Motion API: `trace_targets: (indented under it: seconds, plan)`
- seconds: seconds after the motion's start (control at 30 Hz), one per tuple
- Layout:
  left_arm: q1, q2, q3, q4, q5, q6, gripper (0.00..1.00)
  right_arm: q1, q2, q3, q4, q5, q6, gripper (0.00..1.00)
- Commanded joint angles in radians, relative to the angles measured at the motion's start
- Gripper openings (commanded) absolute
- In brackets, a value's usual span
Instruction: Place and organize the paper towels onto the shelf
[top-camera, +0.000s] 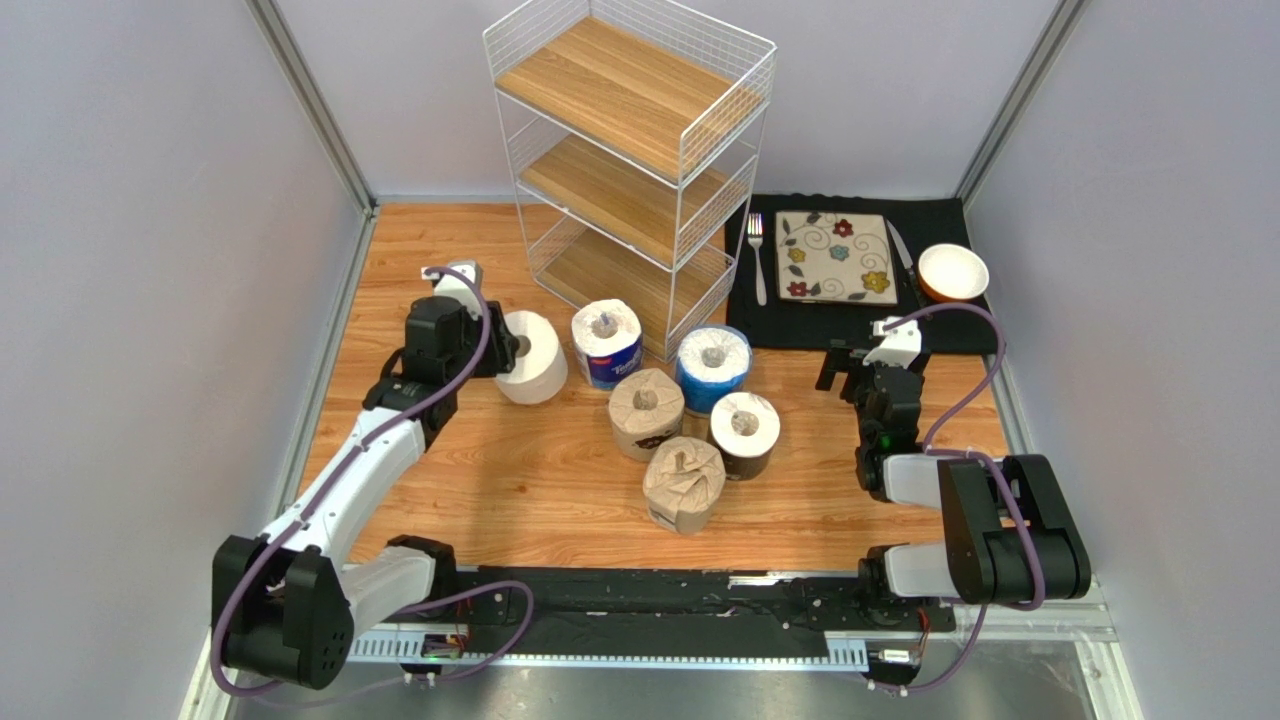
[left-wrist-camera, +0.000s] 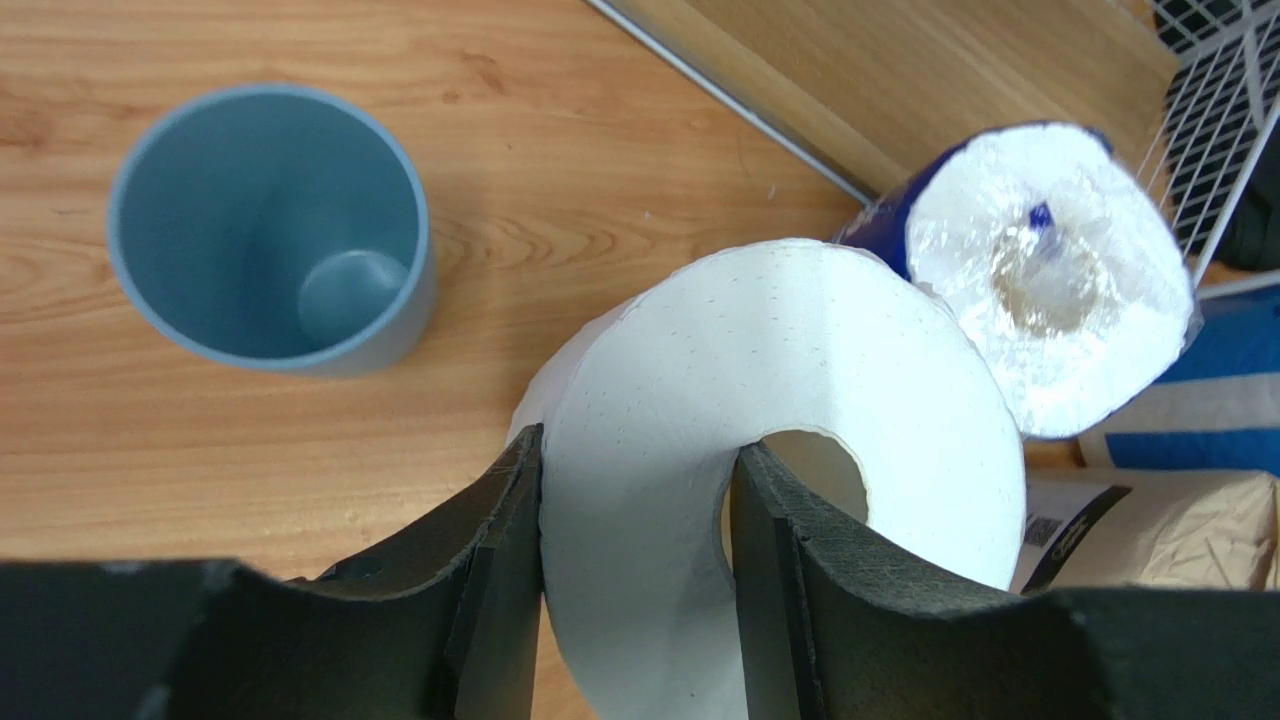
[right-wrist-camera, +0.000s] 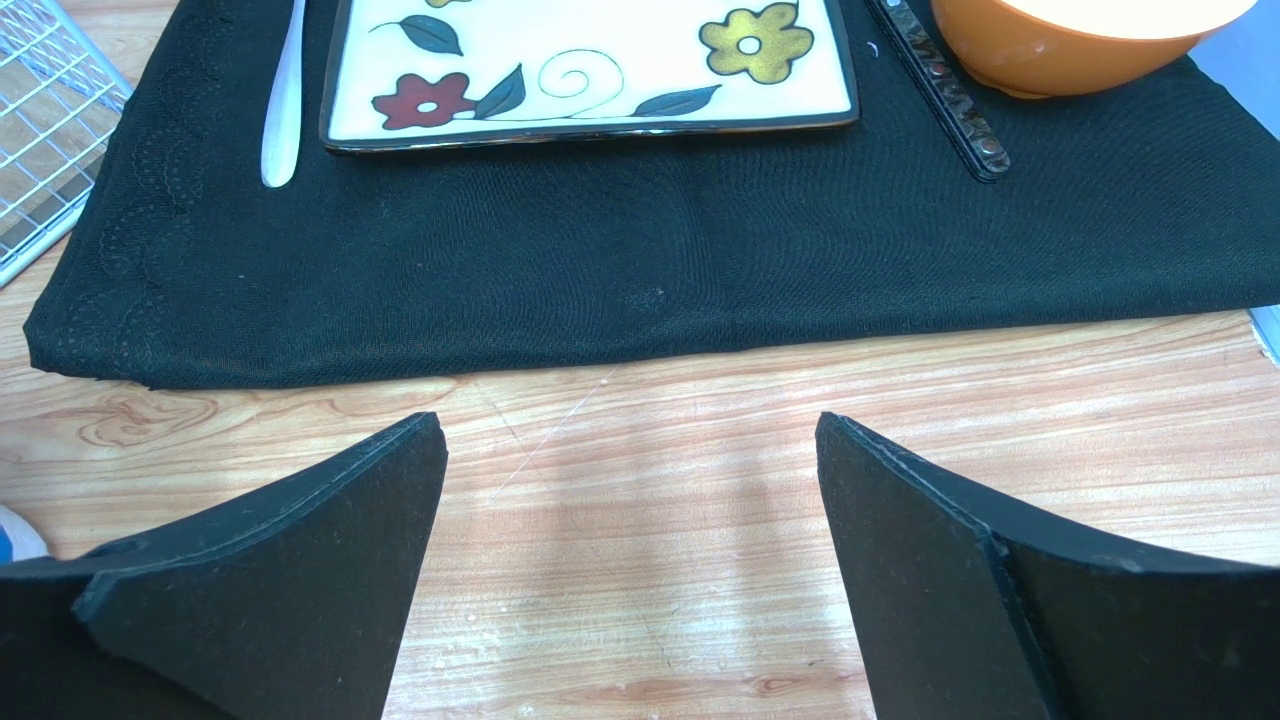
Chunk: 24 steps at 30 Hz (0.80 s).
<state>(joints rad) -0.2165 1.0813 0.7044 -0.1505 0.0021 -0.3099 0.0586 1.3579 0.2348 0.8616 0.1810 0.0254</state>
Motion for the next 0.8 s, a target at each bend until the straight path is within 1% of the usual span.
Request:
trace_targets:
  seconds: [0.0,0.07,0.13,0.47,0.77]
  plan:
    - [-0.004,-0.006,0.070,0.139,-0.056,-0.037,0.26,0.001,-0.014,0.024,0.028,0.005,-0.005,0.99]
    - [-0.004,0.012,0.092,0.146,-0.060,-0.038,0.25,0.001,-0.014,0.026,0.028,0.005,-0.005,0.99]
    - [-0.004,0.045,0.122,0.203,-0.070,-0.035,0.24,0.003,-0.013,0.024,0.028,0.005,-0.005,0.99]
    - [-0.004,0.230,0.271,0.319,-0.080,0.015,0.24,0.003,-0.014,0.024,0.028,0.005,-0.007,0.99]
    - [-0.020,0.359,0.294,0.462,-0.097,0.009,0.24,0.003,-0.014,0.024,0.028,0.003,-0.005,0.99]
